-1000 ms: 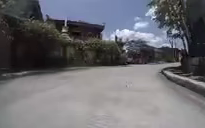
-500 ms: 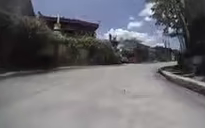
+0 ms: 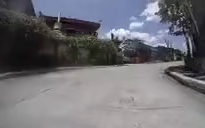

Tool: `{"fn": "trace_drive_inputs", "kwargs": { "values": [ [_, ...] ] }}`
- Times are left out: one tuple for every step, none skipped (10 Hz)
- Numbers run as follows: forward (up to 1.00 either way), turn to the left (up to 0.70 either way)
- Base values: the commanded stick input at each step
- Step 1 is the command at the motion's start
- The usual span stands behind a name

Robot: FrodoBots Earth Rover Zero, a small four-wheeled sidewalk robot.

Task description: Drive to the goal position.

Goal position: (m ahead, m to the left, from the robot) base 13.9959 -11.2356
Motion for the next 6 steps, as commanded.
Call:
{"fn": "trace_drive_inputs", "kwargs": {
  "values": [
    [0.85,-0.34],
    [0.85,-0.34],
    [0.85,-0.34],
    [0.85,-0.34],
    [0.85,-0.34],
    [0.85,-0.34]
  ]
}}
